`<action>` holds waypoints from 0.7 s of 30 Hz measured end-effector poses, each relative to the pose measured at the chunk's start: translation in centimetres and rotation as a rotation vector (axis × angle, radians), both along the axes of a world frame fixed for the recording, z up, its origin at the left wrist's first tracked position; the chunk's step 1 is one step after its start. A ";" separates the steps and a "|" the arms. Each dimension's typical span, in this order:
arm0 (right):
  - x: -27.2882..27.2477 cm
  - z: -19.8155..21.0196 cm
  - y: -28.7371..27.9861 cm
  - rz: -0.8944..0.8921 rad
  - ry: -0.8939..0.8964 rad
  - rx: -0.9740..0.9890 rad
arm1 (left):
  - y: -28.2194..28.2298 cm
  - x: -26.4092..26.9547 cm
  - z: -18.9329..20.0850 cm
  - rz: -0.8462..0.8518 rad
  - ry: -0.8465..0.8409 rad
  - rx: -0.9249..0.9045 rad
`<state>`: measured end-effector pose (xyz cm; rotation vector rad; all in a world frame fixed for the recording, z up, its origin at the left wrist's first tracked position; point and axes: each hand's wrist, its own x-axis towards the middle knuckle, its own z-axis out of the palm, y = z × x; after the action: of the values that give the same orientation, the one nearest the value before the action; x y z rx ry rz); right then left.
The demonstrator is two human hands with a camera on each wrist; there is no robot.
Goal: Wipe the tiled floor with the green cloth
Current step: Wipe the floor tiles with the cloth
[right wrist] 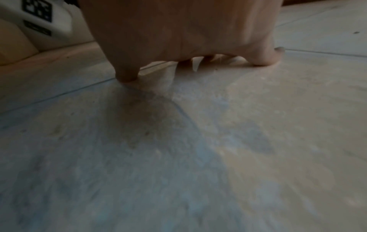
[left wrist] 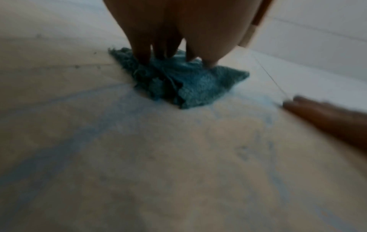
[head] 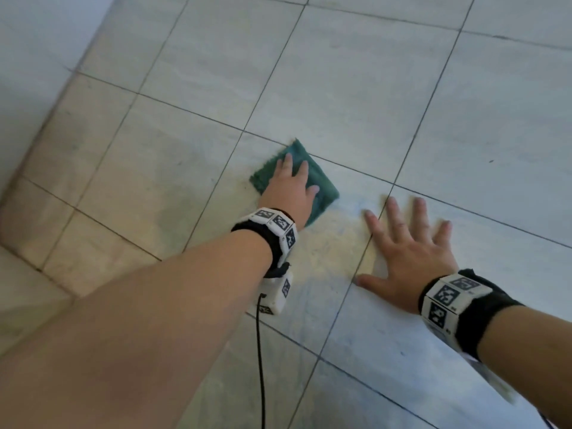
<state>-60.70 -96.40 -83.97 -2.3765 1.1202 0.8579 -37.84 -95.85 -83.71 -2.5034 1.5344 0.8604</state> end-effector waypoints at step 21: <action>-2.7 1.2 -0.8 -0.307 0.049 0.002 | 0.3 5.9 -1.5 0.225 -0.164 0.057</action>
<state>-63.44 -97.23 -82.73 -2.1140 1.4541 0.8100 -31.92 -95.56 -85.22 -2.6647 1.1806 0.6906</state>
